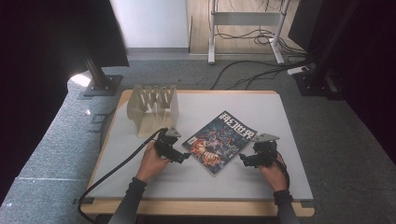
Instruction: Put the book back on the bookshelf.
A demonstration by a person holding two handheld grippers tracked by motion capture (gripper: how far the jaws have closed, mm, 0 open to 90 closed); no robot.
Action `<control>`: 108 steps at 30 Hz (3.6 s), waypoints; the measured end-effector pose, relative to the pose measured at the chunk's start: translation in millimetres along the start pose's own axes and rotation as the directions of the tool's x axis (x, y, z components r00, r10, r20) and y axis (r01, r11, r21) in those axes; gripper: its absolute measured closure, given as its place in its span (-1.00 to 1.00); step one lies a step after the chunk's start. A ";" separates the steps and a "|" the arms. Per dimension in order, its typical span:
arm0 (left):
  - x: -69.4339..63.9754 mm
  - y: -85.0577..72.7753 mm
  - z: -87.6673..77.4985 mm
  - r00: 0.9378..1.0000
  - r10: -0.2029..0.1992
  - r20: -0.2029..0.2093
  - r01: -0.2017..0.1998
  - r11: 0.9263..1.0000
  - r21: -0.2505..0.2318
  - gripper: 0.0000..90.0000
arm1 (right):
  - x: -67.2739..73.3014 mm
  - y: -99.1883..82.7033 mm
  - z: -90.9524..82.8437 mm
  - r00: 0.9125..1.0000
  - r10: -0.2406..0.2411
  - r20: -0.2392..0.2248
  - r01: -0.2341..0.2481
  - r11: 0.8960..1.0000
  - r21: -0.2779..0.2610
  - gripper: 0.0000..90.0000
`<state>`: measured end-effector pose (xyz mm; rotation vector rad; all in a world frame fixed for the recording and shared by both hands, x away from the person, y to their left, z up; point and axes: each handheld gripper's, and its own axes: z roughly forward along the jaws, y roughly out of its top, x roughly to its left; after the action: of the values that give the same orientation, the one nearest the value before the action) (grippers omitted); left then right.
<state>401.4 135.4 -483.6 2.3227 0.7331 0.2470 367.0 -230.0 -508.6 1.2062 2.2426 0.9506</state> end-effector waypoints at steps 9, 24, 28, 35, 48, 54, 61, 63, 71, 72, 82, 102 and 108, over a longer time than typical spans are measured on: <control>-1.1 32.5 24.8 0.999 0.043 0.002 -0.043 0.999 0.023 -1.00 | -7.6 19.1 13.7 0.999 -0.041 -0.014 0.041 0.999 -0.007 -1.00; 15.1 34.1 65.8 1.000 0.016 0.014 -0.017 0.999 0.042 -1.00 | -38.6 38.1 52.7 0.998 -0.054 -0.042 0.055 0.998 0.028 -1.00; 18.3 30.4 74.2 0.999 -0.006 0.048 0.004 0.999 0.043 -1.00 | -46.9 38.6 62.4 0.998 -0.036 -0.054 0.038 0.999 0.039 -1.00; 18.3 23.9 76.1 0.996 -0.014 0.091 0.013 1.000 0.007 -1.00 | -55.3 32.8 72.1 0.990 0.033 -0.140 -0.029 0.999 0.034 -1.00; 1.1 7.7 65.3 0.995 -0.004 0.100 0.006 1.000 -0.016 -1.00 | -38.7 22.2 61.8 0.990 0.042 -0.132 -0.039 0.999 0.023 -1.00; -8.1 -5.9 53.6 0.995 0.001 0.101 0.001 1.000 -0.016 -1.00 | -17.7 13.8 52.0 0.991 0.046 -0.129 -0.044 0.999 0.019 -1.00; -23.6 -27.8 34.7 0.995 0.005 0.104 -0.004 1.000 -0.015 -1.00 | 12.6 1.3 36.9 0.993 0.031 -0.117 -0.030 1.000 0.005 -1.00; -28.4 -34.1 29.2 0.995 0.008 0.104 -0.006 1.000 -0.015 -1.00 | 17.7 -0.9 34.3 0.994 0.025 -0.110 -0.025 1.000 -0.002 -1.00; -42.3 -44.5 19.7 0.995 0.007 0.101 -0.006 1.000 -0.008 -1.00 | 35.9 -7.3 18.3 0.996 -0.039 -0.086 0.040 0.999 0.005 -1.00; -43.8 -45.5 19.3 0.995 0.003 0.099 -0.002 1.000 -0.011 -1.00 | 36.3 -8.6 15.4 0.996 -0.041 -0.078 0.041 0.999 0.005 -1.00; -72.5 -56.3 10.8 0.994 0.019 0.107 -0.018 1.000 -0.011 -1.00 | 23.0 -39.0 -14.5 1.000 -0.019 -0.022 0.020 0.998 0.051 -1.00; -8.3 -59.4 -17.0 0.997 -0.034 -0.065 0.036 0.999 0.036 -1.00 | 16.5 -28.6 4.3 0.998 0.044 -0.043 -0.042 0.998 0.052 -1.00; -6.1 -66.4 -1.6 0.996 -0.051 -0.073 0.054 0.998 0.037 -1.00 | 15.5 -10.0 21.4 0.999 0.027 -0.023 -0.026 0.998 0.061 -1.00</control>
<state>366.7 173.4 -526.1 2.3379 0.8398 0.2963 366.8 -212.9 -531.1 1.2599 2.2949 0.9178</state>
